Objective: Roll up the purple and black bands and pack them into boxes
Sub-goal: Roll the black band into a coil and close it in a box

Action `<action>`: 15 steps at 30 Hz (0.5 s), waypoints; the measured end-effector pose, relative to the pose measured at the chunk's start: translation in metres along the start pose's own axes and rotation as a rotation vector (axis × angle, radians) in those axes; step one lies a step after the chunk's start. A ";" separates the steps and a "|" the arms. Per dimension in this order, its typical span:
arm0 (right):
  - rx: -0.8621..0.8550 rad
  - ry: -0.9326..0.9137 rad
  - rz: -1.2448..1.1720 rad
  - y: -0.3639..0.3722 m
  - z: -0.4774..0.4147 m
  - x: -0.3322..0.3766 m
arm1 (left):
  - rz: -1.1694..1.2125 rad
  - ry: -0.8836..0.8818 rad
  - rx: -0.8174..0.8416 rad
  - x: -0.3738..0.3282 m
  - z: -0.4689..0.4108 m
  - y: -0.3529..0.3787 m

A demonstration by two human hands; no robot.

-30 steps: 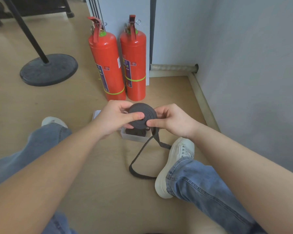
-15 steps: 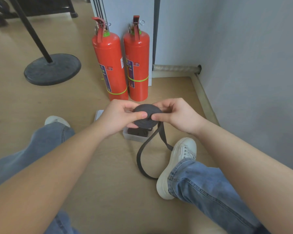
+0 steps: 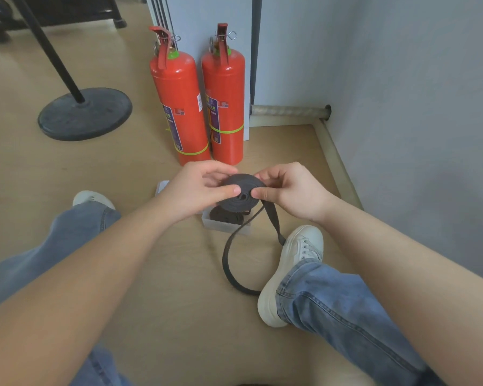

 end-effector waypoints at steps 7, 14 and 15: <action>-0.018 -0.045 -0.017 0.002 0.000 0.007 | -0.062 0.015 -0.012 -0.002 0.000 0.001; -0.081 -0.062 -0.119 -0.007 -0.003 0.013 | 0.139 -0.010 -0.059 0.000 0.001 0.007; -0.083 -0.068 -0.118 -0.008 -0.002 0.014 | 0.160 -0.015 -0.041 0.000 0.002 0.008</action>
Point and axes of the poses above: each hand's wrist, its own z-axis away from the middle knuckle, its own y-axis out of the palm, x = y × z, the point moved 4 cm from there along -z, towards the middle knuckle, and after that the axes turned 5 degrees about z, right-handed, at the moved point
